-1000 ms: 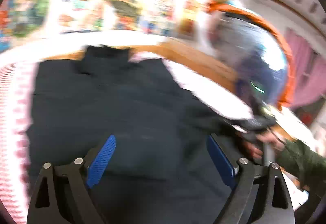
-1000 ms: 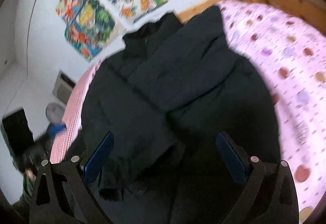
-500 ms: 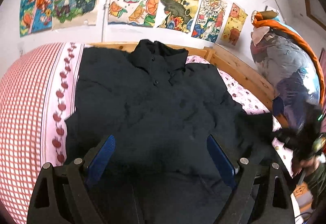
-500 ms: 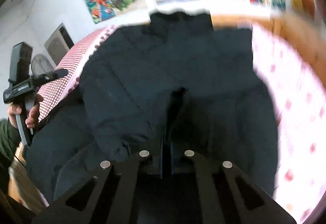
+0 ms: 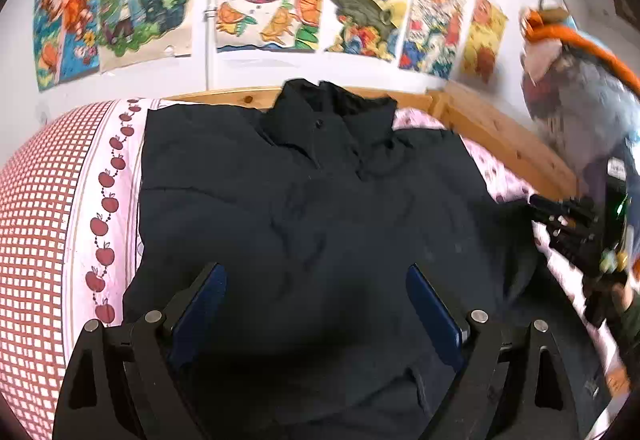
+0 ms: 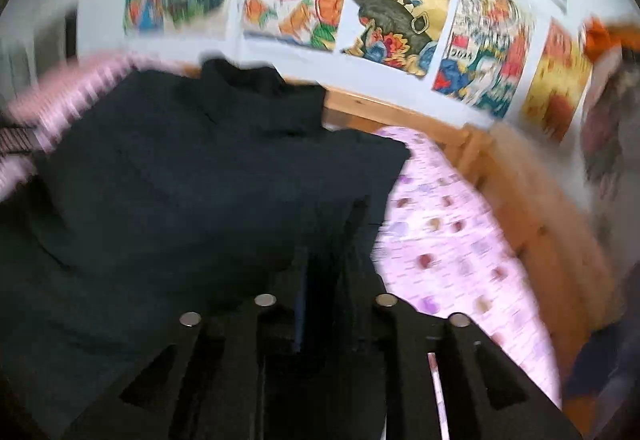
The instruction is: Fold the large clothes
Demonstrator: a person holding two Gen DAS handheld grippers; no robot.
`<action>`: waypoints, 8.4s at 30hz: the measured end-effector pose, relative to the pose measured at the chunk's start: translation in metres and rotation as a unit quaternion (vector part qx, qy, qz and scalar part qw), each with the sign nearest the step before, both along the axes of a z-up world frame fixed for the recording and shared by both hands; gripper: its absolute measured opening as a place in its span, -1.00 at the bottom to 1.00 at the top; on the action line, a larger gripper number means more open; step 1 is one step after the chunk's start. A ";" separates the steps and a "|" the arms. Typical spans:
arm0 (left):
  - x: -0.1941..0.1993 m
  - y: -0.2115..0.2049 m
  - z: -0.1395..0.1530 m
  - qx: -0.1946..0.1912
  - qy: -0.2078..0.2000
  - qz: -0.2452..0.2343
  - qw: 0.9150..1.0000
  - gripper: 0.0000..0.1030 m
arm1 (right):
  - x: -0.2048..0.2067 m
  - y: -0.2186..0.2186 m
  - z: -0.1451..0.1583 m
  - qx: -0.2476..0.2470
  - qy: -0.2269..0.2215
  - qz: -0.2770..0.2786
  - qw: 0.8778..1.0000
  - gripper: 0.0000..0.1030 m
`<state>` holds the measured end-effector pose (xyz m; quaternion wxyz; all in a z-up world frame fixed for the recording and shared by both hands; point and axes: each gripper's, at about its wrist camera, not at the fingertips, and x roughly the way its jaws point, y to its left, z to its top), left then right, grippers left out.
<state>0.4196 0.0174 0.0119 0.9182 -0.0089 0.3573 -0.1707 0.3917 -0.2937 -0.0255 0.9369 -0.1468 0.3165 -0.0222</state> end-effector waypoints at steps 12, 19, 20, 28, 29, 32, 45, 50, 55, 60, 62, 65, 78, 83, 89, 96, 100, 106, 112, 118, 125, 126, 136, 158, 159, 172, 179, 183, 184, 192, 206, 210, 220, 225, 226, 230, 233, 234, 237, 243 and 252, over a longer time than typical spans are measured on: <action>0.044 -0.033 -0.058 0.108 0.048 -0.010 0.993 0.77 | 0.042 0.057 -0.009 0.079 0.037 0.099 0.991 0.16; 0.050 -0.051 -0.094 0.158 0.055 -0.016 0.986 0.94 | 0.074 0.059 -0.079 0.091 0.129 0.104 0.982 0.18; 0.051 -0.054 -0.098 0.165 0.055 -0.016 0.985 0.95 | 0.075 0.058 -0.082 0.095 0.131 0.103 0.981 0.18; 0.049 -0.043 -0.089 0.128 0.043 -0.020 0.991 0.99 | 0.067 0.057 -0.090 0.094 0.124 0.099 0.983 0.22; 0.046 -0.038 -0.080 0.114 0.036 -0.016 0.993 0.99 | 0.062 0.057 -0.085 0.094 0.122 0.097 0.983 0.22; 0.028 -0.024 -0.047 0.072 0.002 0.007 0.997 0.99 | 0.051 0.056 -0.066 0.103 0.117 0.084 0.984 0.23; -0.074 -0.004 0.131 0.032 -0.016 0.115 0.993 1.00 | -0.049 0.042 0.107 0.090 0.033 0.034 0.995 0.61; -0.084 -0.014 0.168 0.053 -0.010 0.127 0.990 1.00 | -0.064 0.034 0.160 0.135 0.008 0.042 0.990 0.75; -0.058 -0.038 0.157 0.098 -0.020 0.101 0.990 1.00 | -0.037 0.031 0.181 0.100 -0.002 0.048 0.994 0.77; 0.028 -0.063 0.121 0.142 -0.038 0.056 0.988 1.00 | 0.028 0.021 0.162 0.103 0.017 0.043 0.994 0.77; 0.067 -0.070 0.104 0.143 -0.048 0.036 0.988 0.99 | 0.061 0.015 0.149 0.097 0.015 0.036 0.994 0.77; 0.132 -0.074 0.080 0.137 -0.055 0.031 0.989 0.98 | 0.113 0.008 0.131 0.099 0.014 0.035 0.994 0.77; 0.285 -0.093 0.005 0.106 -0.030 -0.008 0.994 0.09 | 0.318 0.027 0.026 0.092 0.119 0.050 0.987 0.75; 0.299 -0.079 -0.013 0.037 -0.001 -0.012 0.999 -0.71 | 0.330 0.025 0.014 0.122 0.111 0.058 0.985 0.06; 0.282 -0.042 -0.013 -0.071 -0.029 0.000 0.997 -0.83 | 0.303 0.021 0.026 0.130 0.052 0.080 0.987 -0.81; 0.235 -0.005 -0.030 -0.038 -0.022 -0.052 0.998 -0.88 | 0.222 -0.004 0.024 0.157 -0.023 0.124 0.979 -0.88; 0.231 -0.024 -0.063 0.047 0.008 -0.062 0.997 -0.89 | 0.212 -0.007 -0.010 0.114 0.012 0.123 0.986 -0.90; 0.236 -0.036 -0.090 0.086 0.024 -0.063 0.994 -0.84 | 0.231 0.003 -0.056 0.084 0.082 0.094 0.989 -0.91; 0.221 -0.009 -0.068 0.004 -0.013 -0.048 0.999 -0.46 | 0.211 -0.016 -0.022 0.144 0.038 0.089 0.985 -0.61; 0.204 0.008 -0.033 -0.061 -0.095 -0.027 0.993 0.17 | 0.198 -0.045 0.009 0.232 -0.024 0.079 0.969 -0.27; 0.255 -0.025 0.004 -0.147 -0.091 0.007 0.985 0.48 | 0.275 -0.036 0.022 0.322 -0.004 0.060 0.945 -0.24; 0.263 -0.034 0.000 -0.150 -0.075 -0.003 0.986 0.48 | 0.282 -0.029 0.018 0.325 0.008 0.065 0.943 -0.25; 0.237 -0.089 -0.064 0.014 0.010 -0.129 0.991 -0.08 | 0.252 0.021 -0.032 0.180 0.115 0.139 0.967 -0.60; 0.213 -0.118 -0.075 0.155 -0.012 -0.092 0.984 -0.06 | 0.239 0.025 -0.065 0.152 0.092 0.130 0.975 -0.60; 0.210 -0.116 -0.067 0.150 -0.016 -0.077 0.986 0.02 | 0.232 0.024 -0.057 0.151 0.078 0.125 0.977 -0.57; 0.125 -0.107 0.018 0.104 -0.091 -0.011 0.990 0.83 | 0.152 0.005 0.025 0.133 -0.020 0.073 0.988 0.54; 0.067 -0.109 0.054 0.114 -0.105 0.003 0.988 0.84 | 0.095 0.008 0.064 0.123 -0.048 0.069 0.989 0.76; 0.022 -0.103 0.075 0.118 -0.116 0.010 0.986 1.00 | 0.059 0.014 0.082 0.123 -0.063 0.078 0.987 0.93; 0.013 -0.102 0.081 0.120 -0.117 0.013 0.986 1.00 | 0.048 0.016 0.087 0.124 -0.069 0.081 0.987 0.97; -0.068 -0.094 0.130 0.145 -0.144 0.024 0.979 1.00 | -0.031 0.041 0.114 0.098 -0.096 0.093 0.986 0.97; -0.180 -0.079 0.164 0.143 -0.214 0.033 0.966 1.00 | -0.136 0.060 0.158 0.077 -0.124 0.114 0.983 0.97; -0.201 -0.072 0.153 0.143 -0.215 0.040 0.965 1.00 | -0.159 0.065 0.153 0.076 -0.112 0.105 0.985 0.97; -0.243 -0.054 0.132 0.125 -0.207 0.018 0.970 1.00 | -0.222 0.082 0.132 0.030 -0.073 0.084 0.993 0.97; -0.260 -0.049 0.124 0.129 -0.206 0.009 0.970 1.00 | -0.242 0.090 0.123 -0.006 -0.072 0.081 0.994 0.97; -0.264 -0.048 0.122 0.131 -0.206 0.010 0.970 1.00 | -0.245 0.091 0.121 -0.008 -0.071 0.080 0.994 0.97; -0.273 -0.046 0.117 0.136 -0.199 0.006 0.971 1.00 | -0.252 0.094 0.119 -0.004 -0.065 0.084 0.994 0.97; -0.279 -0.046 0.109 0.142 -0.187 -0.004 0.972 1.00 | -0.255 0.094 0.114 -0.002 -0.058 0.085 0.995 0.97; -0.280 -0.046 0.106 0.144 -0.183 -0.007 0.972 1.00 | -0.256 0.095 0.112 -0.002 -0.053 0.085 0.995 0.97; -0.283 -0.048 0.090 0.154 -0.164 -0.023 0.974 1.00 | -0.258 0.093 0.105 -0.004 -0.042 0.085 0.995 0.96; -0.284 -0.052 0.059 0.161 -0.113 -0.055 0.979 1.00 | -0.263 0.089 0.078 0.009 -0.006 0.095 0.995 0.97; -0.291 -0.053 0.013 0.175 -0.030 -0.119 0.977 1.00 | -0.273 0.074 0.036 0.038 0.043 0.098 0.993 0.97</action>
